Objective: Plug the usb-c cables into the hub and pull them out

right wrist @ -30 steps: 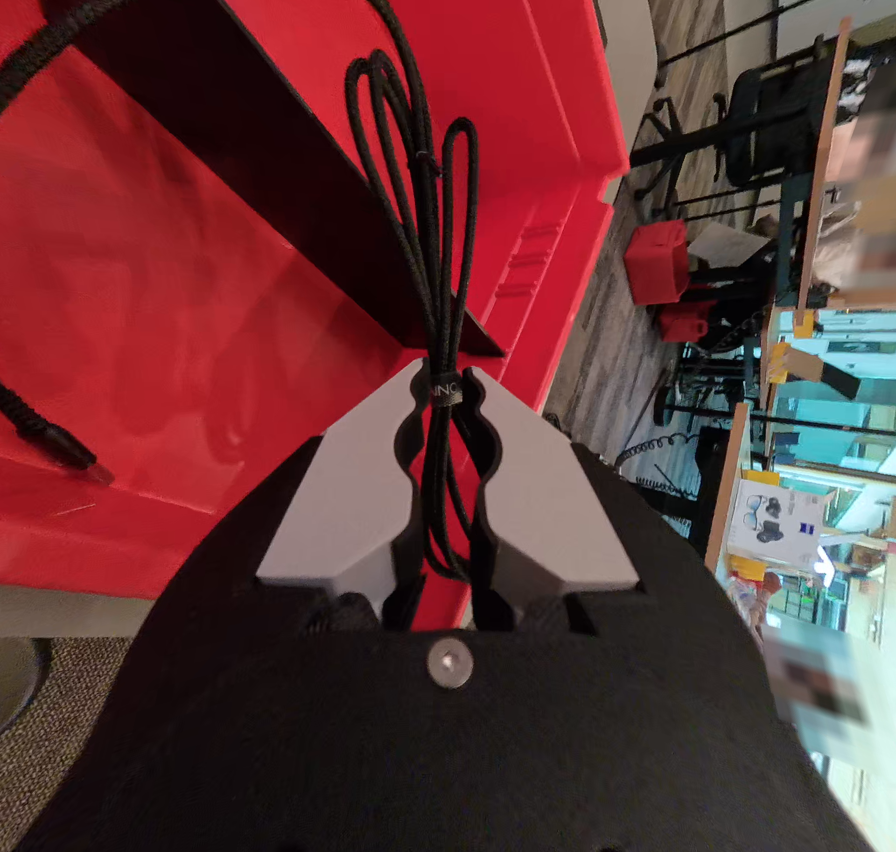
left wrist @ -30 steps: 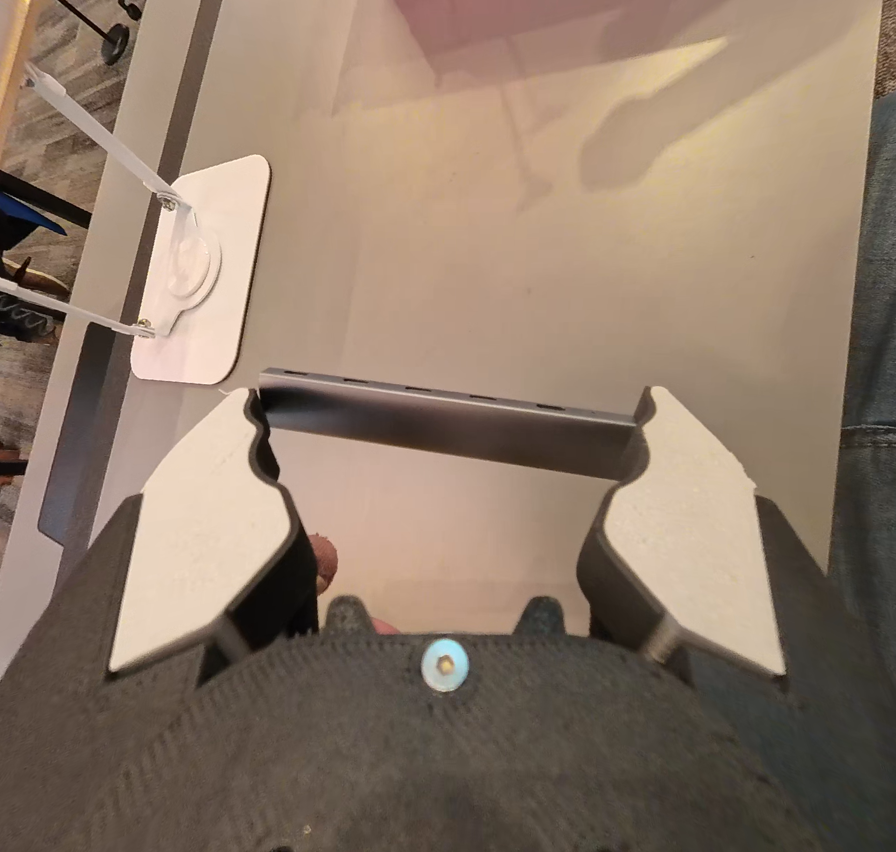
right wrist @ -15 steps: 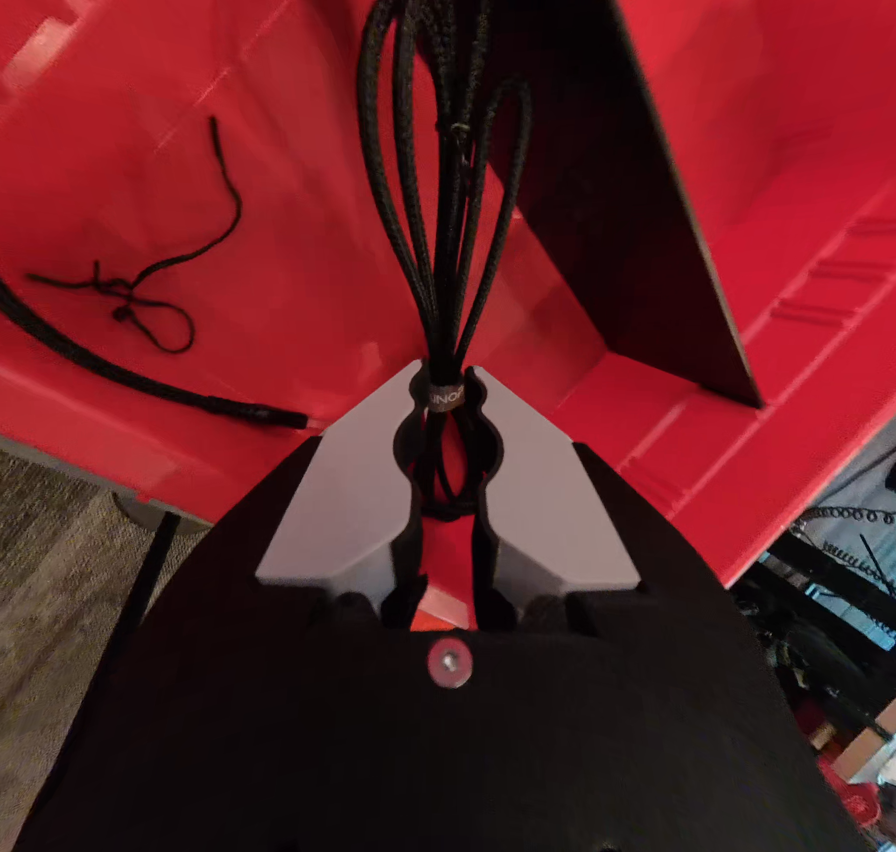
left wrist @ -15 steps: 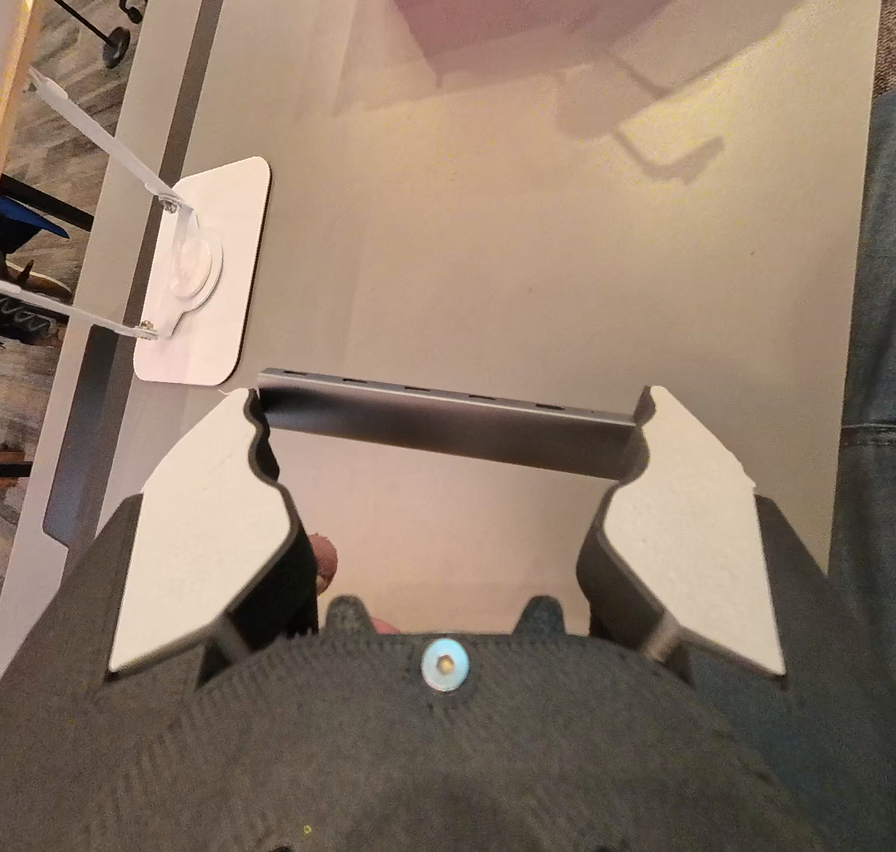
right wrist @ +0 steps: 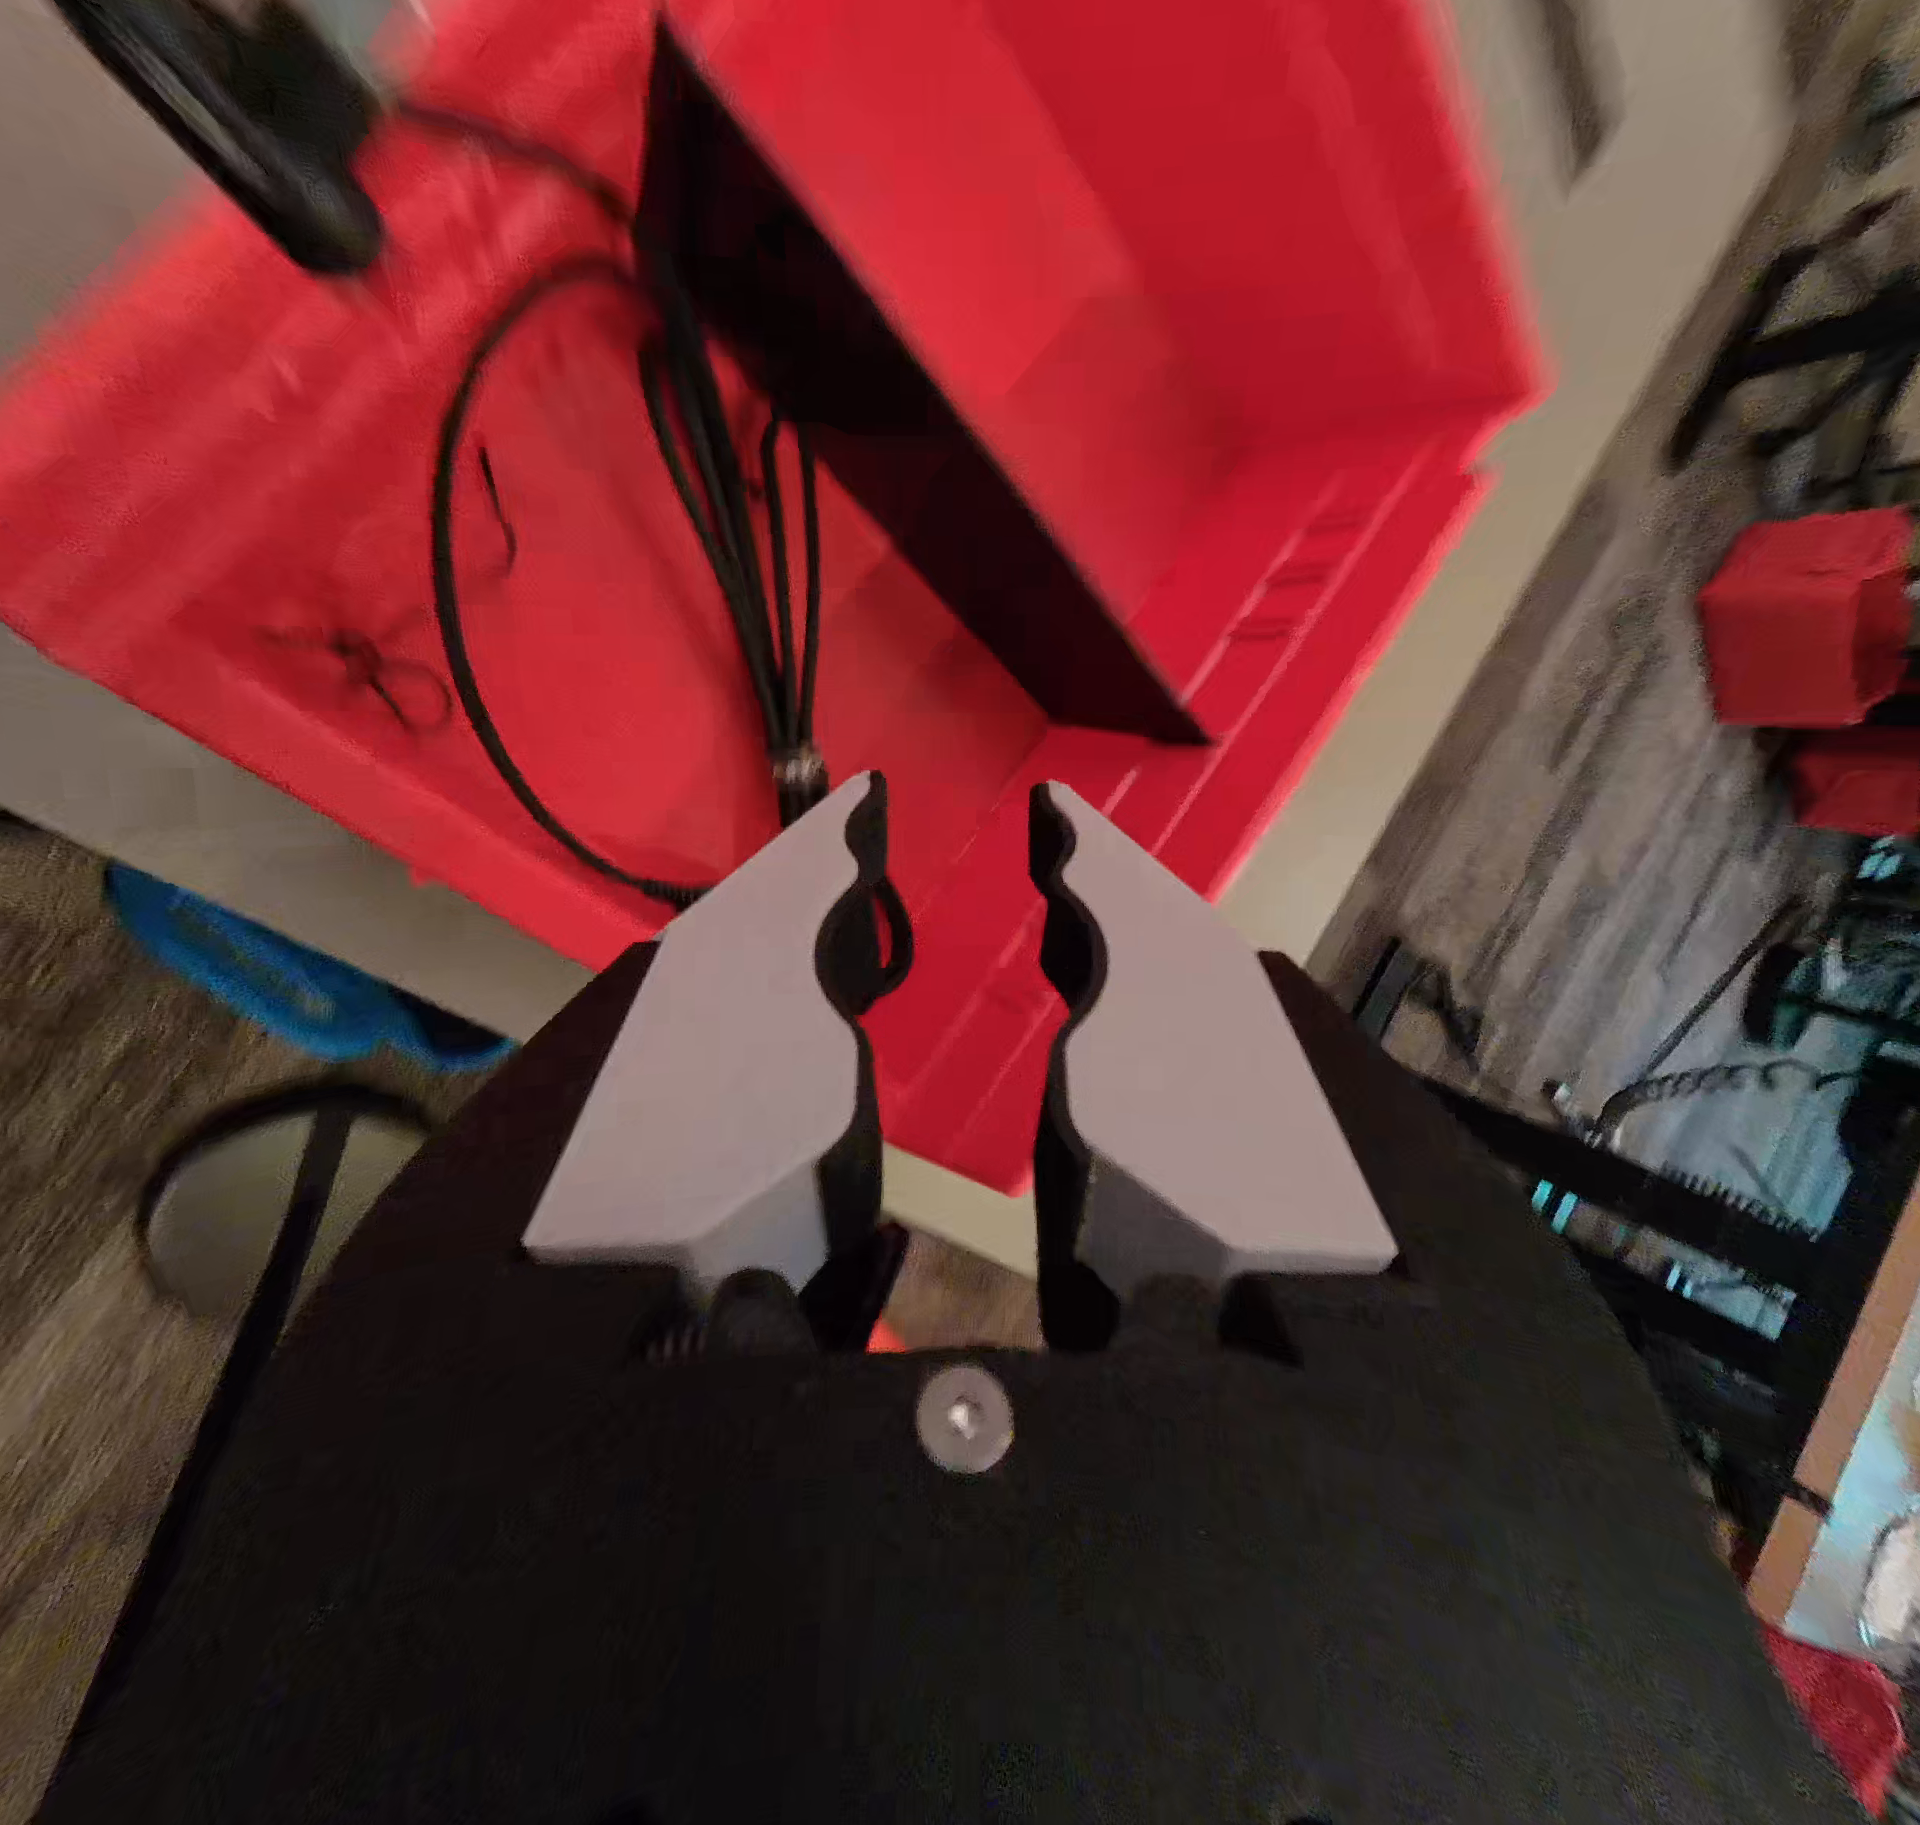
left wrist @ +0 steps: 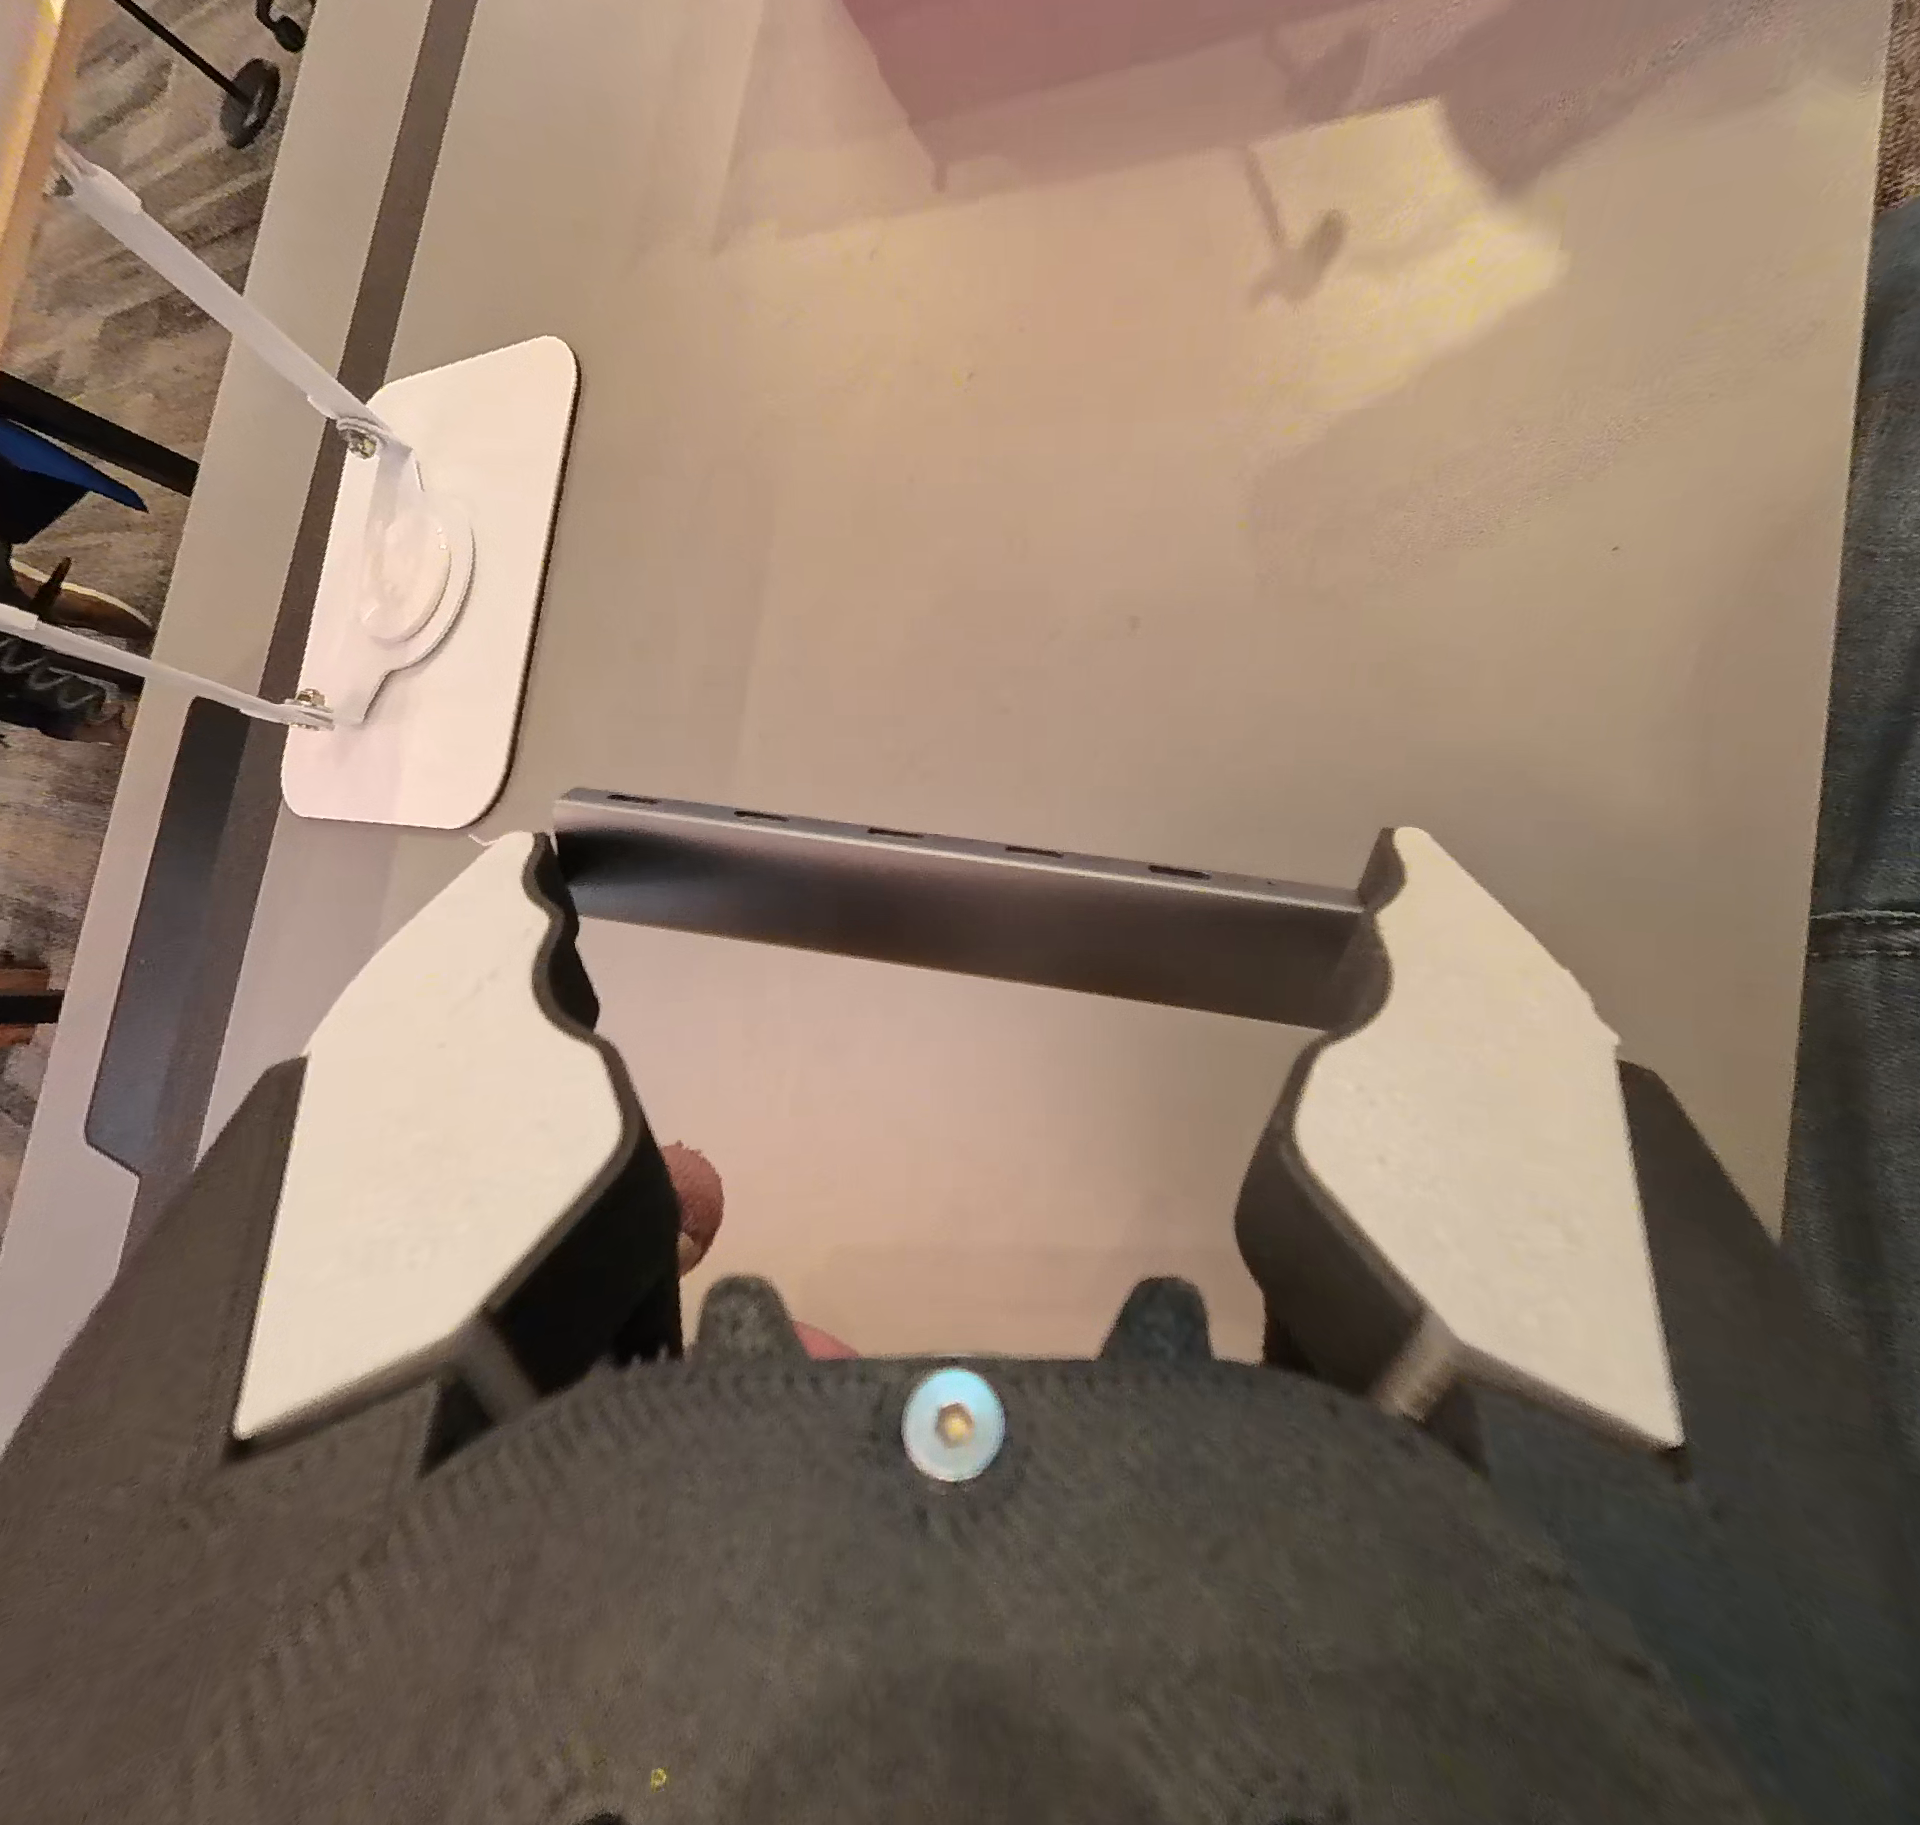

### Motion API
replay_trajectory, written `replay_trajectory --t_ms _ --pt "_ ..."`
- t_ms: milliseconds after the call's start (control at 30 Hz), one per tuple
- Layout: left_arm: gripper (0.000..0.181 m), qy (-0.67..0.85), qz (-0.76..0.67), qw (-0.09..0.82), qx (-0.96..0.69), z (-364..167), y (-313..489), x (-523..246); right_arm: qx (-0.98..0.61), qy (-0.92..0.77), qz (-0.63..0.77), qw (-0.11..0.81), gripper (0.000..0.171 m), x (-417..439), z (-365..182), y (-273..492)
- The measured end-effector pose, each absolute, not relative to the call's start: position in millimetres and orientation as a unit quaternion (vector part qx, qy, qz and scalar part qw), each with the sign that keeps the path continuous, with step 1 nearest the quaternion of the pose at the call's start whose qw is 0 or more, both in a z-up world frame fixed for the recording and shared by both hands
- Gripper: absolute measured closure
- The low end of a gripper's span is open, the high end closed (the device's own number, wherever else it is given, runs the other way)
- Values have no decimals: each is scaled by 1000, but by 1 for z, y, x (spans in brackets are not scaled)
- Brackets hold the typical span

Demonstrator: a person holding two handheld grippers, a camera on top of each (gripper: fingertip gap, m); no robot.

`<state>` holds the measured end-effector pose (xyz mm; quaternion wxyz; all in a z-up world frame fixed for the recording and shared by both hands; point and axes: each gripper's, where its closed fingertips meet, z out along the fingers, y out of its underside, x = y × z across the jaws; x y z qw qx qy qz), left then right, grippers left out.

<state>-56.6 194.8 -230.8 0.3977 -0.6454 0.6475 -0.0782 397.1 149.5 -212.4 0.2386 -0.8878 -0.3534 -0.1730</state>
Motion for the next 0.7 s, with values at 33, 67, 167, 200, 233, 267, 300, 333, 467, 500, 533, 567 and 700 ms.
replay_trajectory --t_ms 33,67,167,200,233,267,300,333,467,500,533,567,700 --pt "45 647 -77 399 -645 -230 195 -57 -877 -352 -175 275 150 387 -194 152" --pt "45 647 -76 401 -644 -229 195 -56 -865 -354 -168 314 153 371 -175 154" --pt "45 647 -73 406 -641 -225 195 -55 -815 -402 -80 410 155 291 -125 143" --pt "45 647 -70 408 -640 -224 196 -55 -791 -427 -39 437 155 258 -111 134" --pt "45 647 -69 410 -639 -223 195 -54 -766 -439 0 469 156 228 -94 127" --pt "45 647 -67 412 -638 -222 195 -54 -744 -444 44 497 158 198 -80 121" --pt "45 648 -66 414 -636 -221 195 -53 -725 -450 90 513 158 167 -71 116" --pt "45 648 -65 416 -634 -220 195 -53 -711 -451 132 523 158 138 -68 114" --pt "45 652 -53 427 -624 -216 194 -49 -732 -425 232 480 138 44 -113 139" --pt "45 653 -48 432 -620 -214 193 -48 -738 -415 249 470 133 25 -129 148" --pt "45 655 -45 435 -616 -212 191 -47 -746 -406 267 455 126 7 -145 156" --pt "45 657 -42 438 -612 -210 190 -45 -755 -393 286 440 128 -7 -160 164" --pt "45 672 -16 439 -596 -211 184 -39 -762 -369 360 392 147 -50 -191 181"
